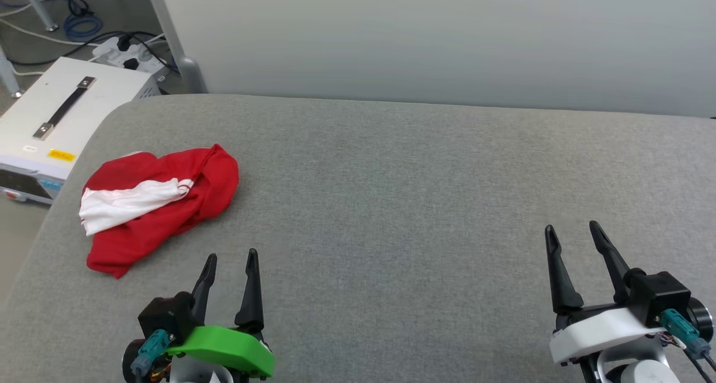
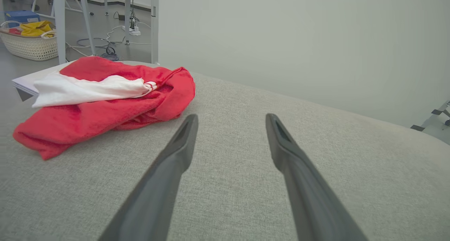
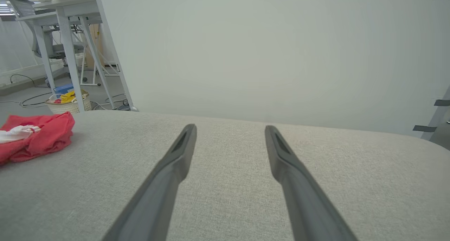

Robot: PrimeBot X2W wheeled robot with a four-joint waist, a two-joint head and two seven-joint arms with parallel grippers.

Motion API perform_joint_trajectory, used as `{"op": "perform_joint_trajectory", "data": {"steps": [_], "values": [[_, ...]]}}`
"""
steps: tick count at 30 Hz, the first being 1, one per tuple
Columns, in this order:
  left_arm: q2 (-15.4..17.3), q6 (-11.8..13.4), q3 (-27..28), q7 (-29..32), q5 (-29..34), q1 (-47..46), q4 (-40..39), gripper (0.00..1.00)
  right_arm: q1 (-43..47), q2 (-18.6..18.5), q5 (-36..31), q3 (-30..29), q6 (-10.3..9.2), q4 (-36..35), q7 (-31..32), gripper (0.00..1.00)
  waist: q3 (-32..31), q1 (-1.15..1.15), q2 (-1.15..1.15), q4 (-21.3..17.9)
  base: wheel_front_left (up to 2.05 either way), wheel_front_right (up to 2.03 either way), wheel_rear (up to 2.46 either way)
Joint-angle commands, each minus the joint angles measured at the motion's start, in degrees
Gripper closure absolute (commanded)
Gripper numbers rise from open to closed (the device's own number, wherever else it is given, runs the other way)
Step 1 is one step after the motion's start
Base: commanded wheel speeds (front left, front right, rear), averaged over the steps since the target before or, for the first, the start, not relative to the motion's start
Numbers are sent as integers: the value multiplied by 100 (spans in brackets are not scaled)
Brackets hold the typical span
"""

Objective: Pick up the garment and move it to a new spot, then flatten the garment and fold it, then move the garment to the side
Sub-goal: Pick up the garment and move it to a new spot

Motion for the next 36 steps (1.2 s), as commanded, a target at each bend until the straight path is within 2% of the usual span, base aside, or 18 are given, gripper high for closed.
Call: {"op": "perform_joint_trajectory", "data": {"steps": [1, 6, 18, 26, 36], "values": [[-26, -34, -10, -59, -75, -39, 46, 0, 93, -7, 71, 54, -5, -14, -61, 0, -7, 0, 0, 220, 0, 0, 0], [-27, -48, 7, -120, -125, -39, 83, 0, 121, -8, 70, 346, -5, 21, -121, 0, -28, 0, 0, 607, 0, 0, 0], [-29, -89, -10, -206, -156, -17, 114, 0, 108, -8, 131, 496, -5, 65, -206, 0, -30, 0, 0, 1519, 0, 0, 0], [-29, -101, -133, -206, 8, 0, 121, 0, 92, -8, 147, 563, -5, 78, -206, 0, -19, 0, 0, 1799, 0, 0, 0], [-29, -110, -88, -206, 10, 24, 110, 0, 111, -8, 175, 565, -5, 87, -206, 0, -44, 0, 0, 1892, 0, 0, 0]]}}
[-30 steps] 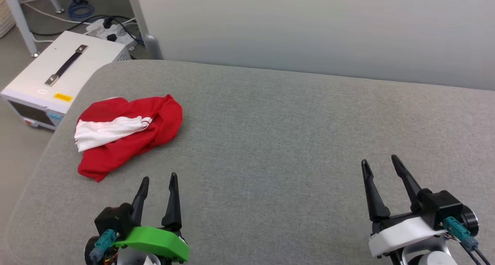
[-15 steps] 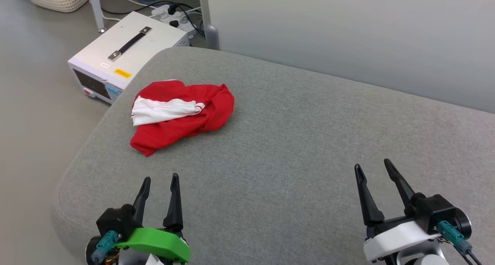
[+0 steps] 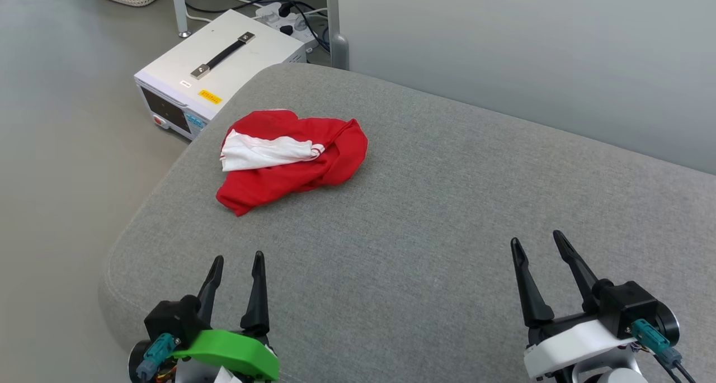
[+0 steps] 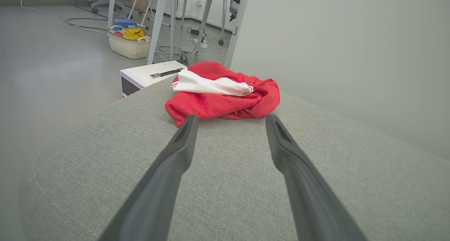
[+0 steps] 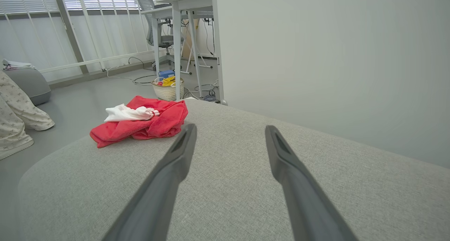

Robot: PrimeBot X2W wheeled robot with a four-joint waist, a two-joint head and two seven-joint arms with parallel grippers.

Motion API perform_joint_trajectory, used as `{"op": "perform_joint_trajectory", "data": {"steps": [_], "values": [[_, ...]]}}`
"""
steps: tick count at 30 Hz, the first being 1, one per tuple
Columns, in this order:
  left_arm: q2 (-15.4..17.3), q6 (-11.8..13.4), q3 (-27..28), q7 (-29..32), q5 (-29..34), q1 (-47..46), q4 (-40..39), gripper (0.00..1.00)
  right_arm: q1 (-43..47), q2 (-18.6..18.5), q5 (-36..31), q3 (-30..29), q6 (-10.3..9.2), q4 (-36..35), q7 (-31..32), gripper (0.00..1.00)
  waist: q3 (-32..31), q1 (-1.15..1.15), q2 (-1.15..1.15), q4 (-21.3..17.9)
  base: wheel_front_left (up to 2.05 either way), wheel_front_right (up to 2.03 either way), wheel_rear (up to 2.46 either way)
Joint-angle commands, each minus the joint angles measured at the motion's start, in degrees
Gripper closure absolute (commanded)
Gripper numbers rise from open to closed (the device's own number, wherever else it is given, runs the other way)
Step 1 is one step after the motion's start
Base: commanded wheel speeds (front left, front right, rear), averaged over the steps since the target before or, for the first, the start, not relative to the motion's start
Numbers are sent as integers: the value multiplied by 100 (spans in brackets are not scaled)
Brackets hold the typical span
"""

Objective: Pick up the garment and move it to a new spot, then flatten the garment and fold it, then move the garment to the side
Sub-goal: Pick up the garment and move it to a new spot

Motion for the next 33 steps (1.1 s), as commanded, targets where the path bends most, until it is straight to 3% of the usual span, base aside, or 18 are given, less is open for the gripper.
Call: {"op": "perform_joint_trajectory", "data": {"steps": [1, 10, 17, 22, 26, 33], "values": [[-27, -32, 17, -34, 30, 30, -8, 0, 23, -16, 32, 6, -5, 20, -54, 0, -1, 0, 0, -4, 0, 0, 0], [-27, -23, 44, -34, -101, -64, 7, 0, -12, -16, -41, -3, -5, -27, -54, 0, 184, 0, 0, -72, 0, 0, 0], [49, -265, 133, -34, -179, -886, 691, 0, -277, -65, -275, -27, -5, -120, -54, 0, 861, 0, 0, -350, 0, 0, 0], [579, -392, 9, 322, -290, -2139, 1519, 0, -517, -218, -345, -14, -5, -164, -54, 0, 1433, 0, 0, -609, 0, 0, 0], [1037, -427, -110, 978, -561, -3135, 2043, 0, -702, -342, -375, 43, -5, -190, -54, 0, 1836, 0, 0, -823, 0, 0, 0], [1937, -434, -854, 2415, -1098, -4325, 2785, 0, -989, -441, -387, 74, -5, -247, -54, 0, 2375, 0, 0, -1211, 0, 0, 0]]}}
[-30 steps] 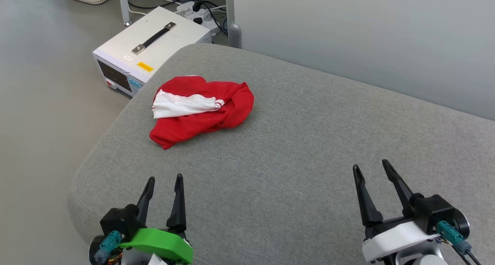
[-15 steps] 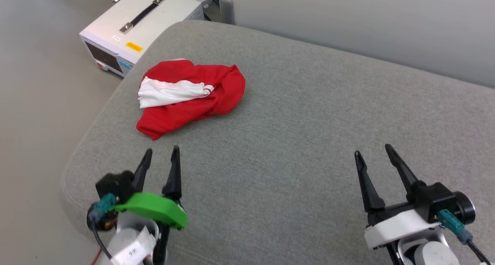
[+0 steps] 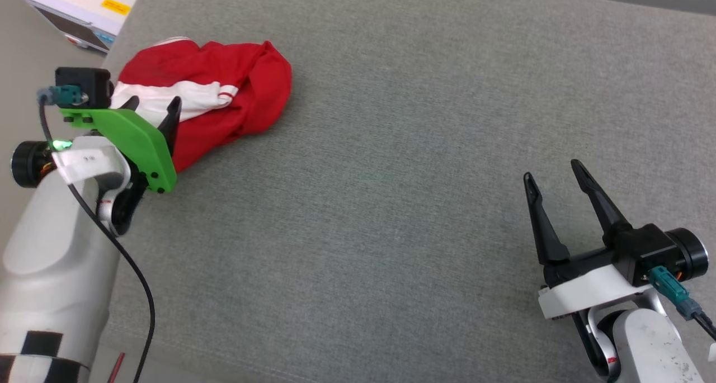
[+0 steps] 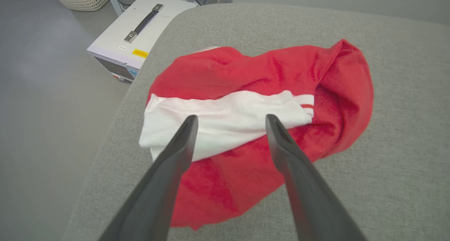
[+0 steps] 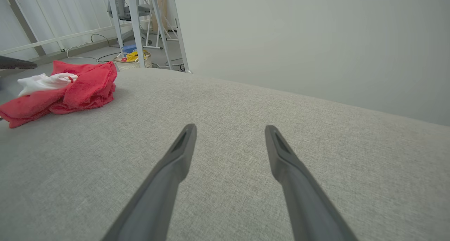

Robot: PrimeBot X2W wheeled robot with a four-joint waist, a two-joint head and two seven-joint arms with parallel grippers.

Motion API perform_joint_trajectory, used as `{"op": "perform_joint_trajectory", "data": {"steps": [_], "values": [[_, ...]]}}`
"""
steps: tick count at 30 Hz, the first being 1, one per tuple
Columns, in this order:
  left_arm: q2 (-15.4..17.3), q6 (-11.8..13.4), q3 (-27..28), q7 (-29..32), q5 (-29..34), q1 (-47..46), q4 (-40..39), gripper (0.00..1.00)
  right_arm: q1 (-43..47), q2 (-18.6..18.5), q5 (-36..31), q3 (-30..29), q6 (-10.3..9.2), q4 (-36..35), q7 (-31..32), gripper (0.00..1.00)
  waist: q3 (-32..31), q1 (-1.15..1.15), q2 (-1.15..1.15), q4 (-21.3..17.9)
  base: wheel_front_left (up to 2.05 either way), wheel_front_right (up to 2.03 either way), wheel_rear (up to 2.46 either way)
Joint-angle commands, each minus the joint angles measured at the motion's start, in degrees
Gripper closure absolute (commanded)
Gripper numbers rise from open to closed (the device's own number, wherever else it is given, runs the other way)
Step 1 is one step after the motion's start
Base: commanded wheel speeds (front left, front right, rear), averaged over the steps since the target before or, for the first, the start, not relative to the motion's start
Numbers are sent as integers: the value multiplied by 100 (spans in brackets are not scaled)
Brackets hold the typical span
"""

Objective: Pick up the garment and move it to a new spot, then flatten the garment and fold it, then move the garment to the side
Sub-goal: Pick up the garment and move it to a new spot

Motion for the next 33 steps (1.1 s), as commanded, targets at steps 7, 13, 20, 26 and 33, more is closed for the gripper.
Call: {"op": "perform_joint_trajectory", "data": {"steps": [7, 13, 20, 26, 33], "values": [[590, -29, -336, 860, -814, -546, 626, 0, -157, -19, -54, 7, -5, -18, -52, 0, 741, -1, 0, -688, 0, 0, 0], [793, -29, -476, 813, -973, -700, 1072, 0, -195, -10, -109, -27, -5, 26, -52, 0, 825, -1, 0, -762, 0, 0, 0], [934, -29, -806, 341, -961, -738, 1280, 100, -173, 27, -141, -62, -5, 77, -52, 0, 769, -1, 0, -723, 0, 0, 0], [992, -29, -974, -279, -870, -847, 1421, 100, -134, 56, -124, -48, -5, 170, -52, 0, 466, -1, 0, -640, 0, 0, 0], [1183, -29, -1252, -1034, -605, -898, 1168, 100, 83, 142, -29, -97, -5, 311, -52, 0, -246, -1, 0, -584, 0, 0, 0]]}}
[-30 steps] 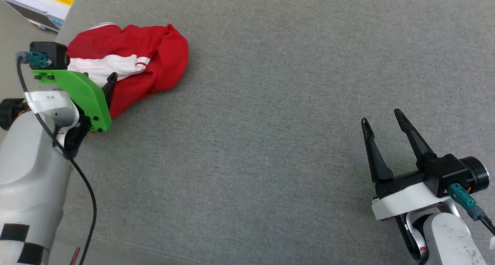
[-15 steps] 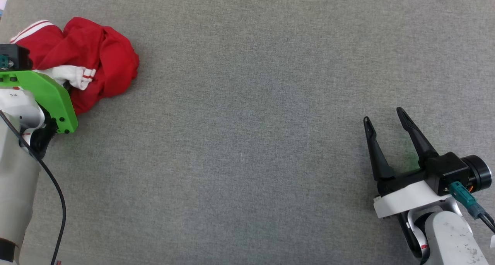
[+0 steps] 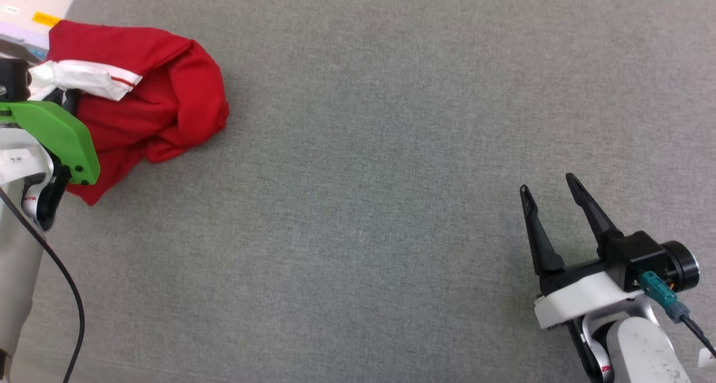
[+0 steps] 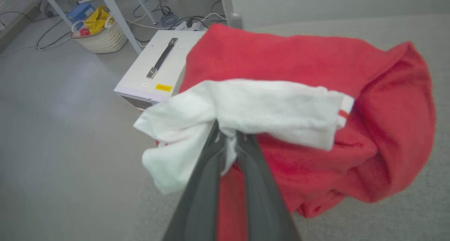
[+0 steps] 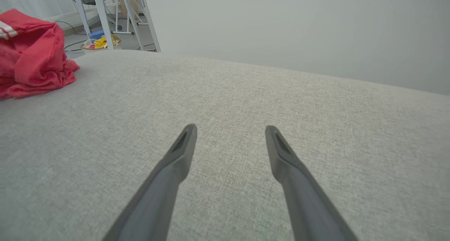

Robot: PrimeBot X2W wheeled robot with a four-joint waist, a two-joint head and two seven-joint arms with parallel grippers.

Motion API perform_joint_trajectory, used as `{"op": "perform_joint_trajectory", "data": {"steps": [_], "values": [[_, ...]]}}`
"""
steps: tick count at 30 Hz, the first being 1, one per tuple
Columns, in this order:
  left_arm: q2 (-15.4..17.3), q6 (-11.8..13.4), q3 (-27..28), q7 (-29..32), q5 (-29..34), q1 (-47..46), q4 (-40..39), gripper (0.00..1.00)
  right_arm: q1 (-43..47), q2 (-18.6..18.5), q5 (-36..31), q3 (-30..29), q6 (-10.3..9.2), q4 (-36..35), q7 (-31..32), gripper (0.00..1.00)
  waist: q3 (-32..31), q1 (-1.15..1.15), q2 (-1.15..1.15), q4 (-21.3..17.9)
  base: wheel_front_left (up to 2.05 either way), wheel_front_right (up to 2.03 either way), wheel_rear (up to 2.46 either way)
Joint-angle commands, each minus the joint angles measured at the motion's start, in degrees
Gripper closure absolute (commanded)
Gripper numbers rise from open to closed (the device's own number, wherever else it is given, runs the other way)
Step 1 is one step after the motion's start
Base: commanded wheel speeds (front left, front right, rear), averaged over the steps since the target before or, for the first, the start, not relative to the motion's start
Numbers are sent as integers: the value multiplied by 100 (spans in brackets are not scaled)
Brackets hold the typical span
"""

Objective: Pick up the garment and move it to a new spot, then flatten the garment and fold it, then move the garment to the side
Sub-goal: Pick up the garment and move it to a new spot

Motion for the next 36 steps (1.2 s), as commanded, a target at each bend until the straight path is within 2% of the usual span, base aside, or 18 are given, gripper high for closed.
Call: {"op": "perform_joint_trajectory", "data": {"steps": [1, 5, 12, 20, 27, 32, 36], "values": [[94, -16, -38, -122, 69, -127, -119, 100, 98, 31, 60, -26, -5, 25, -54, 0, -473, -1, 0, 51, 0, 0, 0], [237, -16, -207, -360, 262, -115, -605, 100, 275, 115, 132, -116, -5, 59, -54, 0, -942, -1, 0, 46, 0, 0, 0], [321, -9, -606, -176, 450, 79, -1915, 100, 571, 223, 221, -208, -5, 72, -54, 0, -1534, -1, 0, -29, 0, 0, 0], [95, 14, -1133, 498, 511, 376, -3361, 100, 750, 261, 268, -263, -5, 31, -54, 0, -1897, -1, 0, -341, 0, 0, 0], [-458, 3, -1737, 1022, 349, 583, -3723, 100, 731, 266, 328, -193, -5, 8, -54, 0, -1896, -1, 0, -928, 0, 0, 0], [-1044, 30, -2124, 1171, 352, 630, -3487, 100, 664, 266, 388, -254, -5, -24, -54, 0, -1745, -1, 0, -1413, 0, 0, 0], [-1606, 51, -2431, 1201, 406, 597, -2983, 100, 568, 267, 485, -295, -5, -42, -54, 0, -1549, -1, 0, -1854, 0, 0, 0]]}}
